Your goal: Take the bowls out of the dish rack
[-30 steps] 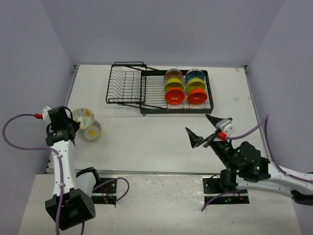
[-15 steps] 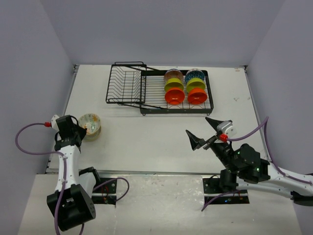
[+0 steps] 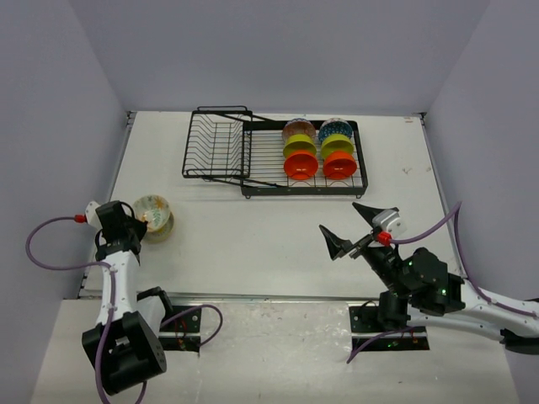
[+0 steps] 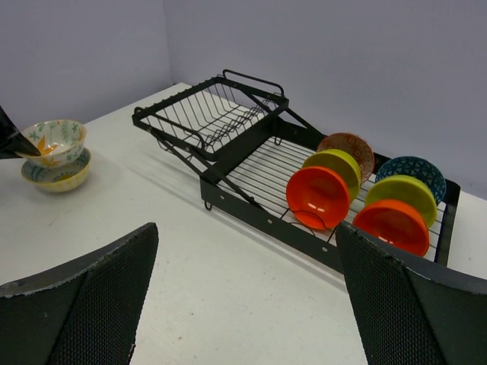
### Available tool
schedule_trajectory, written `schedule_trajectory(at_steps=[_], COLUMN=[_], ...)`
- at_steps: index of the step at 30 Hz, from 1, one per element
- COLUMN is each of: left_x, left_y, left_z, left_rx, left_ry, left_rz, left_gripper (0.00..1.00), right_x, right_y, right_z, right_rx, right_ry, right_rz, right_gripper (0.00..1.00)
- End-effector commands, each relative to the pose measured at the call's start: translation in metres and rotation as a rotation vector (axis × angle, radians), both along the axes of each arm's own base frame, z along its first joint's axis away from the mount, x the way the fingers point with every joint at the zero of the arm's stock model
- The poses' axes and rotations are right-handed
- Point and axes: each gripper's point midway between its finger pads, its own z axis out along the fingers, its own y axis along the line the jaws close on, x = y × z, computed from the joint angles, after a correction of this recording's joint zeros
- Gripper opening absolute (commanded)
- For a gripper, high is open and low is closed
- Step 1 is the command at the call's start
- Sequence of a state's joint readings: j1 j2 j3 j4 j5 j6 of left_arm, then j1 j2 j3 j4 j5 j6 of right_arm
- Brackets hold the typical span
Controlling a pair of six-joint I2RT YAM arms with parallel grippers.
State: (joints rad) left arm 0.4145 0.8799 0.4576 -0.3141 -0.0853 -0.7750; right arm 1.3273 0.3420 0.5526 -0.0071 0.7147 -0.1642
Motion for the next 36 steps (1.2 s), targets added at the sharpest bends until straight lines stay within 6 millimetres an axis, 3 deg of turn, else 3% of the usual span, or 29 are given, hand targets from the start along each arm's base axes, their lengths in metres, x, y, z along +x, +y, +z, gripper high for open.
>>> schedule_trajectory(at_steps=[1, 7, 11, 24, 36], left_x=[0.023, 0.025, 0.026, 0.023, 0.017], left_y=[0.011, 0.012, 0.014, 0.012, 0.008], left_z=[0.024, 0.023, 0.023, 0.005, 0.002], left_rx=[0.034, 0.037, 0.049, 0.026, 0.019], left_ry=[-0.126, -0.149, -0.157, -0.121, -0.108], left_rz=[0.015, 0.003, 0.012, 0.012, 0.004], left_gripper=[0.00, 0.01, 0.09, 0.10, 0.29], right_x=[0.000, 0.000, -0.001, -0.003, -0.003], right_y=[0.003, 0.011, 0.014, 0.013, 0.016], right_z=[0.001, -0.003, -0.005, -0.003, -0.006], right_rx=[0.004, -0.026, -0.038, -0.023, -0.040], right_ry=[0.001, 0.000, -0.001, -0.009, -0.006], right_rz=[0.003, 0.025, 0.038, 0.050, 0.050], right_gripper=[0.99, 0.99, 0.99, 0.99, 0.99])
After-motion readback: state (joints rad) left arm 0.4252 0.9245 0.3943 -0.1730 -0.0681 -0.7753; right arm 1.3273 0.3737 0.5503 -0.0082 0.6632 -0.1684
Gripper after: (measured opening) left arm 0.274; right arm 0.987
